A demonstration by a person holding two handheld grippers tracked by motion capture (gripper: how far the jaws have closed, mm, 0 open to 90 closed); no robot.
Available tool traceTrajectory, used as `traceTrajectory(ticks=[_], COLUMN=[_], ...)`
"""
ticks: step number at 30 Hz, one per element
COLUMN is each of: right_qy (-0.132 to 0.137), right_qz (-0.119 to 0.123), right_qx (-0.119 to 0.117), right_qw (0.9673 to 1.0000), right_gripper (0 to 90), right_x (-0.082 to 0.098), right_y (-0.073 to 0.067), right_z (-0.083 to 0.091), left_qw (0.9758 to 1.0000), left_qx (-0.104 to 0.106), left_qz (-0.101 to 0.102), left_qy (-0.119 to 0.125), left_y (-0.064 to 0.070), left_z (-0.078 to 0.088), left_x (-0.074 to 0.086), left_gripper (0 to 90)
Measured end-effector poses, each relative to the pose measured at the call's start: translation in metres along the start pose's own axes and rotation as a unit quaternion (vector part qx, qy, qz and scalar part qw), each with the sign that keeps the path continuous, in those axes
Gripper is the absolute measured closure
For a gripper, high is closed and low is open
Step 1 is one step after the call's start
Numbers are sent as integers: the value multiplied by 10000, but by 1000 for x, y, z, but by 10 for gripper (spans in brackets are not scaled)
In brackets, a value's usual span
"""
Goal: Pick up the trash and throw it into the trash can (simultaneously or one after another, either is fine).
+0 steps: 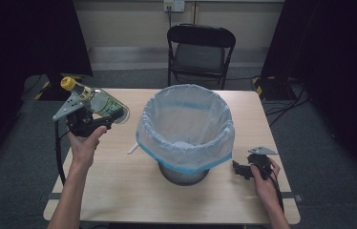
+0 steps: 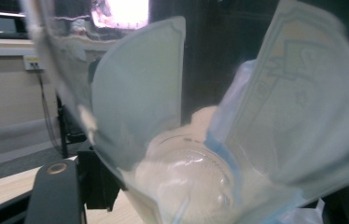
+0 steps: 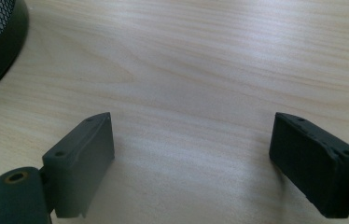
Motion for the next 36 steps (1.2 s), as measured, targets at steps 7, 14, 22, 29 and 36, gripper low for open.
traceTrajectory(ticks=[7, 14, 22, 29, 36], right_qy=[-1, 0, 1, 0, -1], right_qz=[0, -1, 0, 0, 1], right_qx=[0, 0, 0, 0, 1], right_qw=[10000, 10000, 10000, 10000, 10000], right_gripper=[131, 131, 131, 132, 132], right_x=[0, 0, 0, 0, 0], right_y=[0, 0, 0, 0, 0], right_z=[0, 0, 0, 0, 0], left_qw=[9999, 9994, 9991, 9976, 9962], left_qx=[38, 120, 262, 486, 717], left_qz=[39, 108, -15, -20, -32], left_qy=[95, 298, 346, 485, 496], left_y=[2, 6, 9, 21, 35], left_z=[-6, -8, -6, -7, -14], left_x=[-10, -23, -42, -56, -65], left_gripper=[284, 283, 283, 283, 283])
Point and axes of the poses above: each handheld gripper's, and its own axes: z roughly backward along the jaws, x roughly out of its underside, y roughly to its right, the point moved 3 cm from there along -z, roughly forward along the jaws, and after that the axes turned 9 degrees about y, right-handed, at the moved point
